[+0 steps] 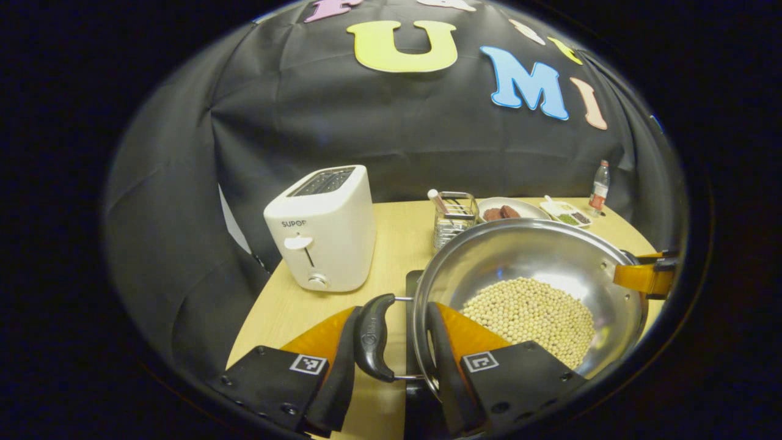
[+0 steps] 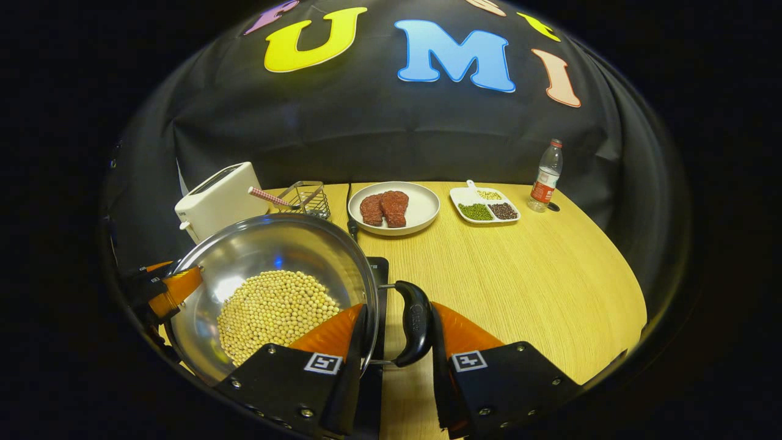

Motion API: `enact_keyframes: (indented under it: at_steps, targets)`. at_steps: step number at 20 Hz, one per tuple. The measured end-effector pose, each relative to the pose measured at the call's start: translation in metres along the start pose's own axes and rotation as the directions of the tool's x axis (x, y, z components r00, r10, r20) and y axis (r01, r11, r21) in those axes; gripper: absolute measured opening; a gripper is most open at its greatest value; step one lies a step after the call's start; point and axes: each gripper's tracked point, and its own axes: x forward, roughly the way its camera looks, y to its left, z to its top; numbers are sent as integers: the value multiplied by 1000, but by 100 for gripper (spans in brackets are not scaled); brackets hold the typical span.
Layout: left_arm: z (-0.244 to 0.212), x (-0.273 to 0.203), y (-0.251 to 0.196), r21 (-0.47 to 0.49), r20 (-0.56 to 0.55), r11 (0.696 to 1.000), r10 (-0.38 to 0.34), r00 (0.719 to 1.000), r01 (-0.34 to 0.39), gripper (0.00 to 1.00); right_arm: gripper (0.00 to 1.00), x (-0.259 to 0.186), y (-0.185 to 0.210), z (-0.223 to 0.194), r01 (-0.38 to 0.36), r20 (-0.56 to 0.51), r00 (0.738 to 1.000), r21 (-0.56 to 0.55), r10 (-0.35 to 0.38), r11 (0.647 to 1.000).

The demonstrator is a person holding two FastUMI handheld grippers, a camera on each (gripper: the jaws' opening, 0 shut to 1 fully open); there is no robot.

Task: First push the handle of the pot to place it horizontally, then grasp the pot with both hands and set it on the induction cooktop.

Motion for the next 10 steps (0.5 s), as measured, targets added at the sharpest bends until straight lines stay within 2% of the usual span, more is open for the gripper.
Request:
enact_keyframes:
  at_steps: [1,2,3,4,5,7,8,10]
  targets:
    - [0,-1,0,2,0,1000,2,1000,-2,63,51,1,-1,0,0,0,1000,0,0,1000]
    - [0,0,0,1,4,1000,3,1000,-3,66,57,1,-1,1,0,5,1000,0,0,1000]
    - [-1,0,0,2,2,1000,6,1000,-6,63,51,2,-2,0,-1,5,1000,0,1,1000]
    - [-1,-1,0,6,7,1000,7,1000,-7,64,51,2,-2,1,-1,7,1000,0,1,1000]
    - [0,0,0,6,9,1000,9,1000,-9,68,52,2,-1,1,-2,9,1000,-1,2,1000]
    - [0,-1,0,0,12,1000,10,1000,-10,64,53,3,-1,0,-4,10,1000,1,4,1000]
    - [0,-1,1,-1,15,1000,14,1000,-14,69,53,3,-1,1,-6,10,1000,3,6,1000]
    - [-1,-1,1,-5,23,1000,30,999,-30,66,54,4,0,1,-19,14,1000,-4,19,1000]
